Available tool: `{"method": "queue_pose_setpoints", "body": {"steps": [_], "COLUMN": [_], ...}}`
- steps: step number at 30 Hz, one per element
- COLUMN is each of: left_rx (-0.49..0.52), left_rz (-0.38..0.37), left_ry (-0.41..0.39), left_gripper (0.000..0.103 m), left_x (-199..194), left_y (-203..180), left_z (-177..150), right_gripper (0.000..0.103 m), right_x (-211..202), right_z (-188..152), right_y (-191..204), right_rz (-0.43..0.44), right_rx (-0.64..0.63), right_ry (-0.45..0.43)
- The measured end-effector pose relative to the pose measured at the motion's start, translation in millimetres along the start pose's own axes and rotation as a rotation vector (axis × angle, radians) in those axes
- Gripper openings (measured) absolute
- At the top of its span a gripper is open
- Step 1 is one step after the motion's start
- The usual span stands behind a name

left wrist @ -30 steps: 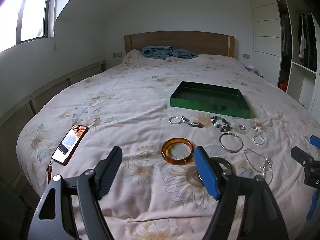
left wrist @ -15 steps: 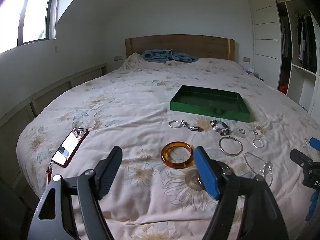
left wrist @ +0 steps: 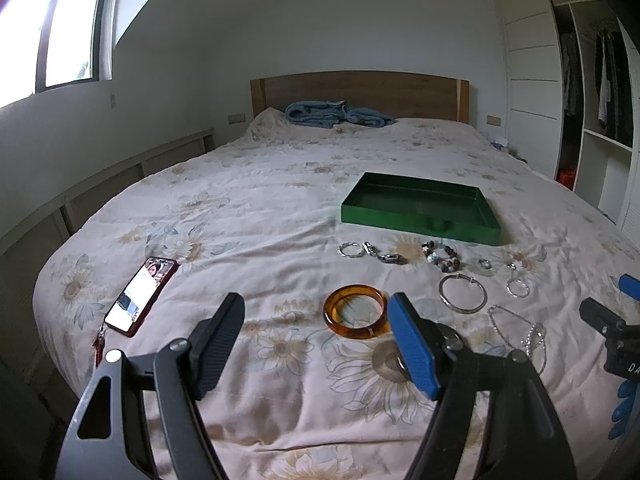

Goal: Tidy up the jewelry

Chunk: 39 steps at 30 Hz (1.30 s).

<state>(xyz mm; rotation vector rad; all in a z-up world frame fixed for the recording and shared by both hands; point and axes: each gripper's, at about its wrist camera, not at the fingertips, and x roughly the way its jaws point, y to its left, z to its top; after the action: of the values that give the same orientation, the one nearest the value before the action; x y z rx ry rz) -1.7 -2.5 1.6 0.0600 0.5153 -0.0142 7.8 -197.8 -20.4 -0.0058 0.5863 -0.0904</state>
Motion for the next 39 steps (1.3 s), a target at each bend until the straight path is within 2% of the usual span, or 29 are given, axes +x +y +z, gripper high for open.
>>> {"method": "queue_pose_setpoints", "body": {"steps": [5,18,29,39], "left_rx": [0.006,0.019,0.009,0.023], "left_rz": [-0.017,-0.016,-0.038,-0.03], "left_ry": [0.028,0.033,0.085,0.121], "left_gripper": [0.073,0.073,0.073,0.073], "left_x": [1.3,4.3,13.6,24.7], "left_y": [1.9,1.5,1.0,-3.1], "left_z": [1.1,1.5,-0.4,-2.6], "right_gripper": [0.103,0.103,0.103,0.103], "right_x": [-0.2,1.0,4.1,15.7], "right_z": [-0.5,-4.3,-9.3,-15.1], "right_y": [0.9,5.9,7.4,8.5], "right_rz": [0.004,0.015,0.021,0.038], "right_rx": [-0.006,-0.025,-0.055,-0.058], "right_ry": [-0.004,-0.001,-0.012,0.029]}}
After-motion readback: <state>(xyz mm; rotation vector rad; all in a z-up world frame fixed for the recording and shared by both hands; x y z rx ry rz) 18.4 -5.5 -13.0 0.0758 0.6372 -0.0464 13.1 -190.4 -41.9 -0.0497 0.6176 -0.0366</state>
